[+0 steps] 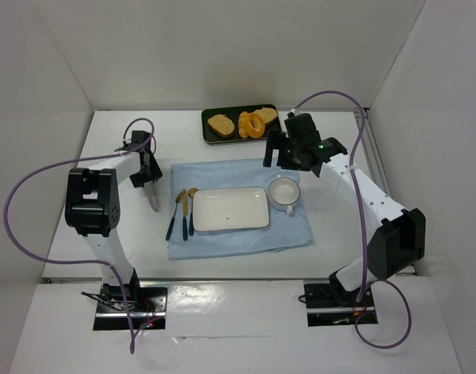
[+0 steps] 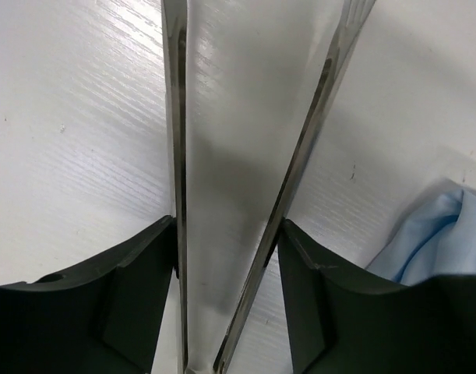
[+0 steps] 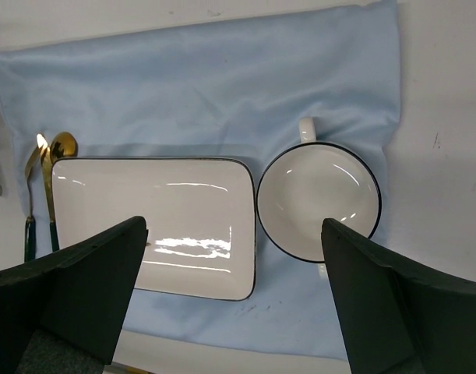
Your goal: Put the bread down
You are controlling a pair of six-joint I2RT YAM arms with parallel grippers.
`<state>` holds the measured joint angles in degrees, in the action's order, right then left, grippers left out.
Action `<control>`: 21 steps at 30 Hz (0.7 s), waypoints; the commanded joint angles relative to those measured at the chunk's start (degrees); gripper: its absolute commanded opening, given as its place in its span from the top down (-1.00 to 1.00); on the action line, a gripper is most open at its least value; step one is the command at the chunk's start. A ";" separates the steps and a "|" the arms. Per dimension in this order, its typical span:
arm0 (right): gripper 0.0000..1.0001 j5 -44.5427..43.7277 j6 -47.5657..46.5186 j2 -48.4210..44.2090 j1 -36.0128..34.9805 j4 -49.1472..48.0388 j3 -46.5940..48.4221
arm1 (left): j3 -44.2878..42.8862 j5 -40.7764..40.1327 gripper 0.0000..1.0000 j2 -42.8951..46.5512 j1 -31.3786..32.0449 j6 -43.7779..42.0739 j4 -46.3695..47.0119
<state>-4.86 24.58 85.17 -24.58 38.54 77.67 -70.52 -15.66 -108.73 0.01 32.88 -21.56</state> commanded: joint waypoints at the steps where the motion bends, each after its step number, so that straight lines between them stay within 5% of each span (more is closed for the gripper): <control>1: -1.00 0.73 -0.06 -1.58 0.50 -2.50 0.29 | 0.30 3.52 -0.29 -2.45 -0.36 -1.51 -0.94; 11: -1.00 2.58 1.09 -0.53 0.50 -3.65 0.30 | 0.91 8.01 -0.21 5.09 -0.36 -1.51 -1.90; 21: -1.00 4.95 2.14 1.22 0.50 -5.85 -0.32 | -10.23 10.82 -0.32 18.72 5.61 -0.11 -8.93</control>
<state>-0.89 26.13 85.80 -24.49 35.97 77.54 -76.14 -7.20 -94.48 3.90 31.77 -28.86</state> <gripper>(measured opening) 0.999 0.656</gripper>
